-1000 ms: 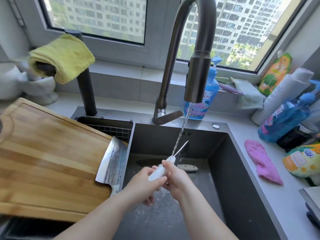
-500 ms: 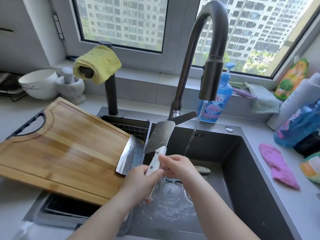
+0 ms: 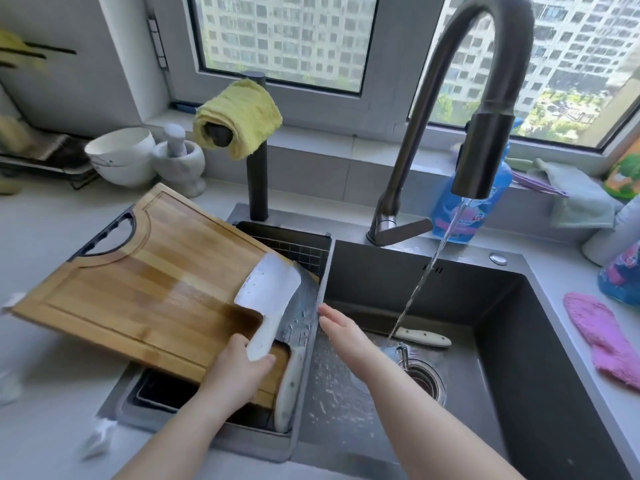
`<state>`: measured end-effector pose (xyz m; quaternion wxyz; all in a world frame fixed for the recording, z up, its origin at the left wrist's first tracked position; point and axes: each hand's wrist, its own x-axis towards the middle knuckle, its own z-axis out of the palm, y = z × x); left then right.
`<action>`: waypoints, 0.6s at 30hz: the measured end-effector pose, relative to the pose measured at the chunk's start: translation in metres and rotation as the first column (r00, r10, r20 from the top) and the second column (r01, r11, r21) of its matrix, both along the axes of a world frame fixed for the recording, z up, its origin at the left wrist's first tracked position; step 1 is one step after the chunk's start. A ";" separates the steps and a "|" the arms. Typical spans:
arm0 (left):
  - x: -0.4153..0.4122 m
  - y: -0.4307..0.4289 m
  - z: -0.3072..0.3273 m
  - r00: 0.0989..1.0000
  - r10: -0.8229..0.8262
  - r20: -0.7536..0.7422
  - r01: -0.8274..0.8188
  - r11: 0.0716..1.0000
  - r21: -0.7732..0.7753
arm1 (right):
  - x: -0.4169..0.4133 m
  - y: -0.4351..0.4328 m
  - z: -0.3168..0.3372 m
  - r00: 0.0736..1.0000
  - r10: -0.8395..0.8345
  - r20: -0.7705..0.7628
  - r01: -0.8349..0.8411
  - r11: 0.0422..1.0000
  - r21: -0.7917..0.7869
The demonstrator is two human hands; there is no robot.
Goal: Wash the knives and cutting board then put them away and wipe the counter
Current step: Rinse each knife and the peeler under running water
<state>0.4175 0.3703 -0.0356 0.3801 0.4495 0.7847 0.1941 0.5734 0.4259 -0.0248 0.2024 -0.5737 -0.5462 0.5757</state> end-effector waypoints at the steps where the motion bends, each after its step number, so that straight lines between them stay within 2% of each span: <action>1: 0.000 0.000 -0.005 1.000 -0.014 -0.021 0.014 0.999 -0.029 | -0.002 0.001 -0.002 1.000 0.010 -0.004 -0.010 1.000 0.001; 5: 0.004 0.004 -0.019 0.996 -0.067 -0.064 0.062 0.996 -0.069 | -0.006 0.002 -0.007 0.999 0.054 -0.002 -0.054 0.998 0.035; 10: 0.016 0.017 -0.028 0.985 -0.119 -0.128 0.105 0.988 -0.112 | -0.001 0.007 -0.011 0.999 0.050 0.001 -0.050 0.999 0.004; 18: 0.028 0.038 -0.044 0.984 -0.133 -0.123 0.117 0.985 -0.123 | 0.007 0.015 -0.027 0.998 0.044 -0.047 -0.046 0.998 -0.050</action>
